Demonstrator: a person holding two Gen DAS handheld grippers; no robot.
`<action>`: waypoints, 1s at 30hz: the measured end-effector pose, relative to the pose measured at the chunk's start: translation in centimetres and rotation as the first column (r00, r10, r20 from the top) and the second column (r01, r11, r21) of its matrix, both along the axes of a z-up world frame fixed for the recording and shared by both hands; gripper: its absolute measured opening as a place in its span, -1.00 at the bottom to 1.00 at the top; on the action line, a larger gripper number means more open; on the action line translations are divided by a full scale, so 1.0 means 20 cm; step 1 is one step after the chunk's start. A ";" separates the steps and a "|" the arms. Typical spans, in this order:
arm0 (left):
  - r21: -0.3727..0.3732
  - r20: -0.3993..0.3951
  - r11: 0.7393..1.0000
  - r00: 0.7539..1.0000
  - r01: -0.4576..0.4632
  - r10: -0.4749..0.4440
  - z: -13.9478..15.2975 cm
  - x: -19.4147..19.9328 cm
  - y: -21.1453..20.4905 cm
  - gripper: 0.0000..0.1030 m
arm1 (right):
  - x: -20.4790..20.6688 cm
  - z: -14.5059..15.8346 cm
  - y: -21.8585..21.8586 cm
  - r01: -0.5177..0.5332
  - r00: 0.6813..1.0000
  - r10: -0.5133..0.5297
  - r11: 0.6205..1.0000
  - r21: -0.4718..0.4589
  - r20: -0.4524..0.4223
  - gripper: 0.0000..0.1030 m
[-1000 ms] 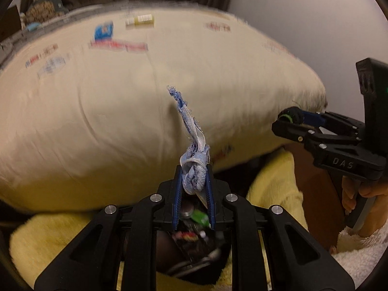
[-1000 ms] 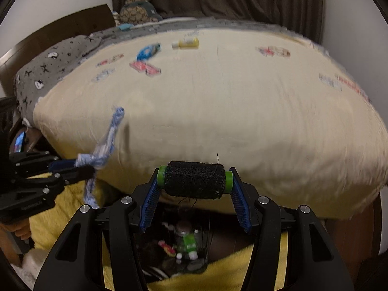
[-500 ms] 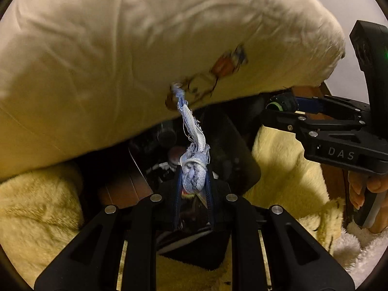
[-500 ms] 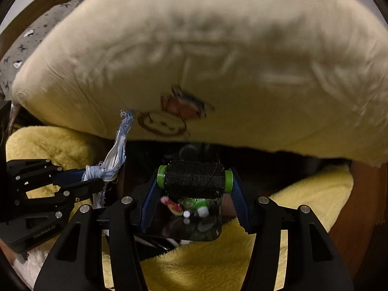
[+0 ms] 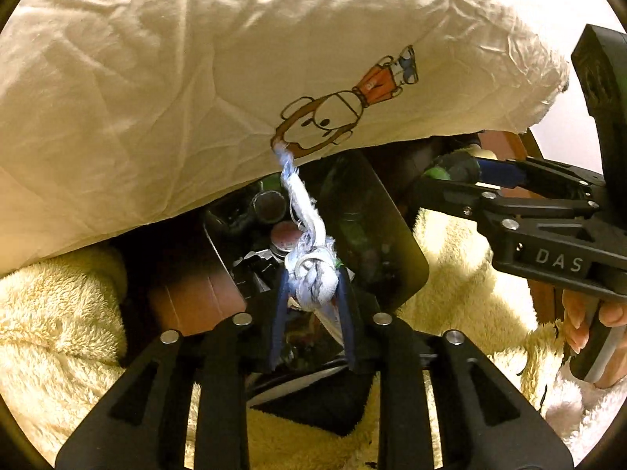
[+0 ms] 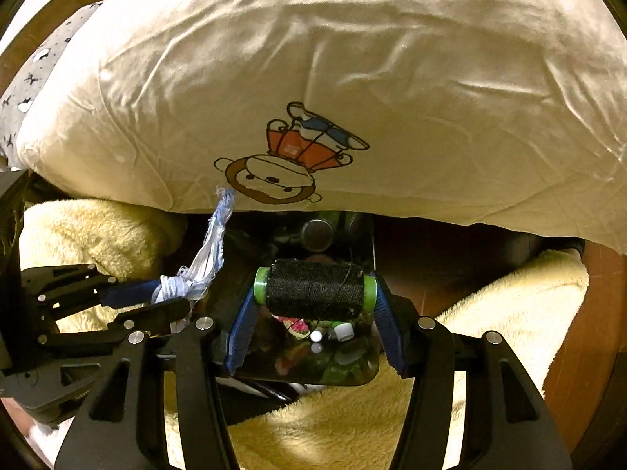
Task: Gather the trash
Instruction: 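Lower the cloth and spool into the bin and open both tools, then grasp the blue wipes packet with left tool while right tool grasps yellow bottle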
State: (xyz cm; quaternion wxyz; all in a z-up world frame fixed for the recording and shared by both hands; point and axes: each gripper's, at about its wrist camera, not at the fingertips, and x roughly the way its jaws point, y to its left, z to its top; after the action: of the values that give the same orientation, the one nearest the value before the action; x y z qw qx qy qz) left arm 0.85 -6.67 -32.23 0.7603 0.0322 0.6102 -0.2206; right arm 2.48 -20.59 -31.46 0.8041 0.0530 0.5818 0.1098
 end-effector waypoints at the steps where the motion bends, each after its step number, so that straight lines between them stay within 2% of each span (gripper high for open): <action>1: -0.001 0.003 1.000 1.000 -0.007 0.007 0.01 0.00 0.01 -0.45 | 0.01 0.01 0.00 0.005 1.000 -0.005 1.000 0.001 0.007 0.30; 5: 0.004 0.036 1.000 0.999 -0.026 0.026 0.06 0.01 0.04 -0.19 | 0.01 0.07 -0.04 0.027 0.999 -0.027 1.000 -0.001 0.038 0.41; 7: 0.009 0.061 0.999 0.998 -0.034 0.034 0.10 0.01 0.05 0.07 | 0.02 0.10 -0.05 0.044 0.997 -0.043 0.999 -0.004 0.058 0.46; 10: 0.006 0.103 0.999 0.994 -0.040 0.039 0.17 0.02 0.08 0.20 | 0.02 0.14 -0.07 0.062 0.995 -0.061 0.998 -0.005 0.083 0.49; 13: -0.009 0.144 0.998 0.988 -0.055 0.055 0.25 0.03 0.11 0.28 | 0.02 0.20 -0.10 0.079 0.990 -0.079 0.997 0.002 0.114 0.62; 19: -0.039 0.218 0.996 0.972 -0.084 0.091 0.43 0.04 0.18 0.34 | 0.02 0.33 -0.12 0.086 0.981 -0.086 0.996 0.010 0.175 0.64; 30: -0.054 0.384 0.983 0.905 -0.178 0.185 0.75 0.15 0.37 0.45 | 0.15 0.59 -0.09 0.106 0.948 -0.085 0.993 -0.053 0.306 0.67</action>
State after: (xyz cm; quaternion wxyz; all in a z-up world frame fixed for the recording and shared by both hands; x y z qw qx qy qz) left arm 3.90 0.65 -17.15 0.8831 0.0116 0.4464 -0.1436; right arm 5.43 -22.38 -19.61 0.8895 0.0359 0.4520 0.0576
